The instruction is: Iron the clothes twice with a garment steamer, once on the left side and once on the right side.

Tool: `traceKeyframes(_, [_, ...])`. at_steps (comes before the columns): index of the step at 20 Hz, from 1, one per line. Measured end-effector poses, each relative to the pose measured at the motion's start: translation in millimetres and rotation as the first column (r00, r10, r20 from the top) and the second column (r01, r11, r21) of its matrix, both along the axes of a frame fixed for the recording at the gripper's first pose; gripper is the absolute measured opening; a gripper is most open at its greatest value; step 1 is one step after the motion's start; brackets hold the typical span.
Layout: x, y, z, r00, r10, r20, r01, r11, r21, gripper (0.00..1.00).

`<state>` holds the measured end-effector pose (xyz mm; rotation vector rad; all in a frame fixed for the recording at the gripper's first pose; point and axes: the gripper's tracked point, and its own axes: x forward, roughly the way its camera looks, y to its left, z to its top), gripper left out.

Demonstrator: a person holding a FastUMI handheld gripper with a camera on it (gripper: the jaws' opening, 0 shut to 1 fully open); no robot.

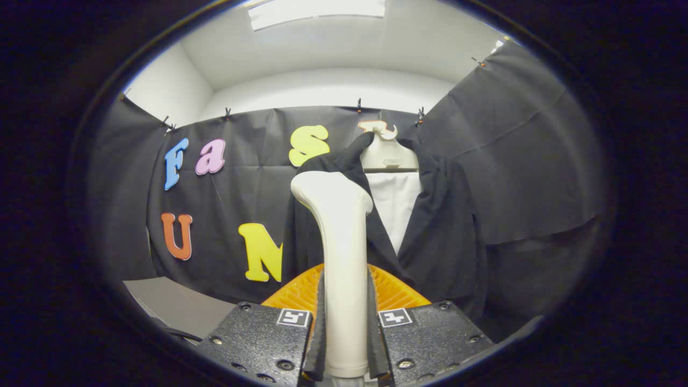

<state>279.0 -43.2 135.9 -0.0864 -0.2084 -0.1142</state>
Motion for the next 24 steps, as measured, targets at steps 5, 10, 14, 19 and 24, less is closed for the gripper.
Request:
traceKeyframes(5, [28.7, 9.0, 32.4, 0.995, -0.056, 0.088, 0.059, 0.998, -0.025, 0.33])
traceKeyframes(10, [40.7, 3.2, 33.4, 0.964, -0.229, 0.137, 0.232, 0.973, -0.012, 0.33])
traceKeyframes(14, [43.9, 1.7, -0.3, 0.951, -0.298, 0.084, 0.302, 0.952, -0.038, 0.33])
traceKeyframes(19, [45.9, -15.4, -48.6, 0.925, -0.38, 0.006, 0.38, 0.923, -0.065, 0.33])
traceKeyframes(24, [38.8, -24.3, -86.0, 0.905, -0.424, -0.04, 0.42, 0.904, -0.086, 0.33])
